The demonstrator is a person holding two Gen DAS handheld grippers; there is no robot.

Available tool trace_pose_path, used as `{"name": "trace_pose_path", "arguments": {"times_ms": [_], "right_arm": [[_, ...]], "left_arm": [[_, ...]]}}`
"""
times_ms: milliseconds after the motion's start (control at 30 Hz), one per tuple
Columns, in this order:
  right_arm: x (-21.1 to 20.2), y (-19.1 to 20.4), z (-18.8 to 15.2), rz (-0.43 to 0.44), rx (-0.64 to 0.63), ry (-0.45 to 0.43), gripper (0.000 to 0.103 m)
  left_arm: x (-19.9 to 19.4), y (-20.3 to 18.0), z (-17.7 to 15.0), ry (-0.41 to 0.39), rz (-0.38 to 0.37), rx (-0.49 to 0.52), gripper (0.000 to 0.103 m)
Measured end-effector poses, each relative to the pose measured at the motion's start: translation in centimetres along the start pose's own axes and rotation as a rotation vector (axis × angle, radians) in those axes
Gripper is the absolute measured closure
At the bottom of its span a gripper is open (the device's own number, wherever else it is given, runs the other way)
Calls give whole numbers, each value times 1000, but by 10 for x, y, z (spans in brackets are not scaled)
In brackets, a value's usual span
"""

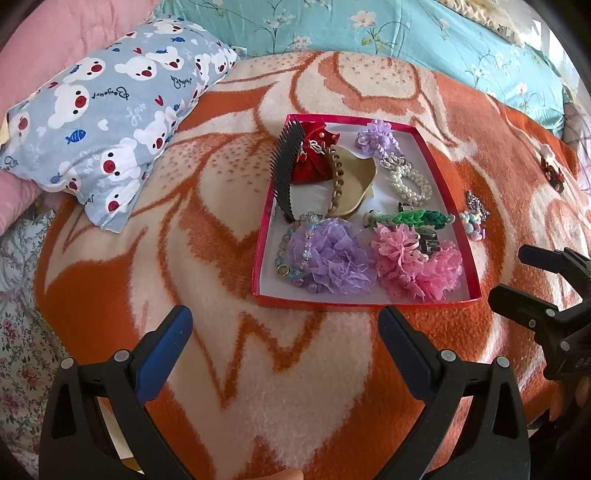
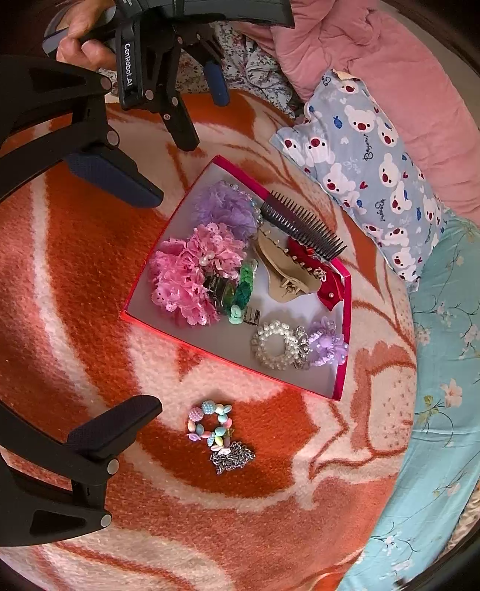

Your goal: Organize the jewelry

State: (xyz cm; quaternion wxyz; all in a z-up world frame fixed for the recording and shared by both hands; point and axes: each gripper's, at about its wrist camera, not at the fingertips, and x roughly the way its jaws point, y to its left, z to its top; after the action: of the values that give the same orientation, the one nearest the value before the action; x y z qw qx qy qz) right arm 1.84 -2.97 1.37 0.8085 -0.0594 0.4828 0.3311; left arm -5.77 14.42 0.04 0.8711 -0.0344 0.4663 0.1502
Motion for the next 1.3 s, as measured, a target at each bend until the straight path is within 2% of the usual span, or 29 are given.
{"name": "trace_pose_path", "arguments": {"times_ms": [267,600,1000,1300], "right_arm": [[-2,2,10,10,-13,-8,1],[-16,11,39,61,-71,-61,1],[-4,18,27,81,-90,-32,1],[-3,12,25,57,-76,-35,1]], "left_arm": [[-8,0,7,-21,-3,4,2],[-14,6,14,-42,16,-1,2],[-14,4,16,-45,29,0,2],[-15,8,14,-43,35,-3,2]]}}
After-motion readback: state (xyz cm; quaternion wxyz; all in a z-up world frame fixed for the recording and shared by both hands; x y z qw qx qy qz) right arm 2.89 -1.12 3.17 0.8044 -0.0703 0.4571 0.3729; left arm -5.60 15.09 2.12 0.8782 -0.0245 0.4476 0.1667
